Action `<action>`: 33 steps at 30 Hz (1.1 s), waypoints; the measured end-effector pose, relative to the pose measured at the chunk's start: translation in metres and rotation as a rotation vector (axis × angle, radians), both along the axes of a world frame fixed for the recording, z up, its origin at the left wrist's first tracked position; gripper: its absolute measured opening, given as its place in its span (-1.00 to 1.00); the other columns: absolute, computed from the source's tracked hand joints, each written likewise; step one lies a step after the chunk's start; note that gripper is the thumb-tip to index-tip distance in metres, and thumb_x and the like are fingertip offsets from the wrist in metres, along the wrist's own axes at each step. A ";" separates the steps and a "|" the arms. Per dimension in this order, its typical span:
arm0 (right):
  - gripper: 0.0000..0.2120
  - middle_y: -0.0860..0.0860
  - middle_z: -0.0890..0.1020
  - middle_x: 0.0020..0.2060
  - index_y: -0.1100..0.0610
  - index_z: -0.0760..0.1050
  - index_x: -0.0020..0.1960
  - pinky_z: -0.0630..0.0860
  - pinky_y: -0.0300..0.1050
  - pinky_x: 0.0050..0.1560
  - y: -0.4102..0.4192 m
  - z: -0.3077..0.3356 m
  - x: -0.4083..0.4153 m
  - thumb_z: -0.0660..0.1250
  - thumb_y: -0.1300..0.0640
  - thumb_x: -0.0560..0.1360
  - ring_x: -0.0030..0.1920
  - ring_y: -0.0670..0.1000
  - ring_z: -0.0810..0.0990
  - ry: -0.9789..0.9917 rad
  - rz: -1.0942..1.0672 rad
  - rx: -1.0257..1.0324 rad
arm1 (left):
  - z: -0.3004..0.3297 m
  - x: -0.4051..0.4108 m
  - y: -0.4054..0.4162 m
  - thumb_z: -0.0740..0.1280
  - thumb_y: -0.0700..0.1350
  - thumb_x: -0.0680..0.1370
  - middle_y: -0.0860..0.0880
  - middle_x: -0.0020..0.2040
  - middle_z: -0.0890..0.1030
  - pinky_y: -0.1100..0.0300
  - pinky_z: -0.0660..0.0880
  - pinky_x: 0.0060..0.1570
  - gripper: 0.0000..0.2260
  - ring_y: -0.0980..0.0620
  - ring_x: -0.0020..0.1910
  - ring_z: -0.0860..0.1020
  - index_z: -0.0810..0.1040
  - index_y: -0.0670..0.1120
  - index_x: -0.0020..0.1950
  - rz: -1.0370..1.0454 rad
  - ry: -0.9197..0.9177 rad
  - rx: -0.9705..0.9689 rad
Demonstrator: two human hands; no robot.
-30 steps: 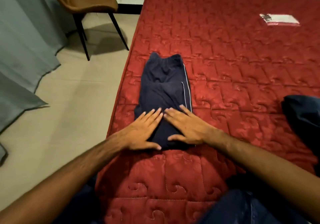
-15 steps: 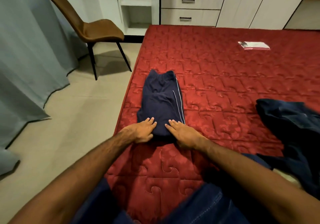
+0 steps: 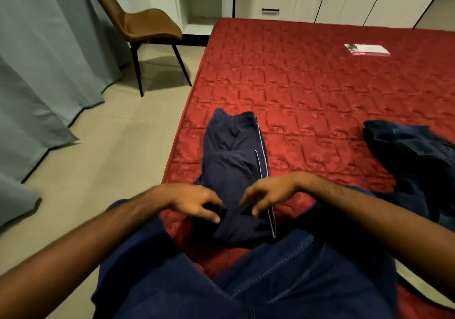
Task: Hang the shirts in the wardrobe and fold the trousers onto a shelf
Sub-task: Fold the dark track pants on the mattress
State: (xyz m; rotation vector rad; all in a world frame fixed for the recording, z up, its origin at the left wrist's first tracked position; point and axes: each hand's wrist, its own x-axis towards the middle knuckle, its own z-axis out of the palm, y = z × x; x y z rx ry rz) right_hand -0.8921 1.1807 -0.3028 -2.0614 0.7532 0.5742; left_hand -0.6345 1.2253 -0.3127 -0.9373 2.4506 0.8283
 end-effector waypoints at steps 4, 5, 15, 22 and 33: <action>-0.60 0.10 0.56 0.12 0.16 0.51 0.30 0.38 -0.15 0.14 -0.051 -0.018 0.004 0.42 0.15 0.48 0.15 0.17 0.55 -0.261 -0.412 -0.581 | -0.023 0.018 -0.053 0.18 0.27 0.58 -0.16 0.19 0.57 0.02 0.38 0.28 -0.44 -0.12 0.21 0.50 0.54 -0.16 0.29 0.461 0.290 -0.346; -0.54 0.10 0.51 0.18 0.10 0.47 0.34 0.35 -0.06 0.18 -0.058 -0.023 0.006 0.43 0.03 0.48 0.22 0.19 0.48 -0.194 -0.477 -0.709 | -0.031 0.019 -0.064 0.25 0.16 0.60 -0.19 0.23 0.55 0.01 0.36 0.31 -0.51 -0.16 0.27 0.49 0.51 -0.18 0.34 0.608 0.268 -0.392; -0.79 -0.05 0.50 -0.30 0.08 0.43 -0.11 0.38 -0.27 -0.35 -0.127 0.001 -0.001 0.48 0.20 0.48 -0.35 -0.19 0.45 -0.290 -0.497 -0.005 | -0.043 0.019 -0.125 0.42 -0.15 0.56 0.05 -0.22 0.48 0.05 0.43 -0.17 -0.77 0.03 -0.19 0.45 0.41 0.07 -0.14 0.842 0.511 -0.152; -0.79 0.06 0.56 -0.16 0.17 0.49 0.10 0.50 -0.02 -0.14 -0.223 0.007 0.017 0.43 0.24 0.51 -0.21 -0.01 0.51 -0.299 -0.813 -0.380 | -0.037 0.016 -0.207 0.42 -0.19 0.55 -0.10 0.10 0.58 0.13 0.45 0.05 -0.70 -0.03 0.00 0.56 0.46 -0.20 0.25 1.151 0.648 -0.348; -0.23 0.12 0.00 0.61 0.09 0.05 0.61 -0.09 0.12 0.57 -0.065 -0.113 0.055 -0.03 -0.34 0.56 0.60 0.15 -0.06 -0.074 -0.494 -0.886 | -0.098 0.020 -0.176 0.55 0.25 0.33 -0.08 0.07 0.60 0.13 0.51 -0.50 -0.32 -0.08 -0.09 0.66 0.40 -0.16 0.20 1.219 0.412 0.110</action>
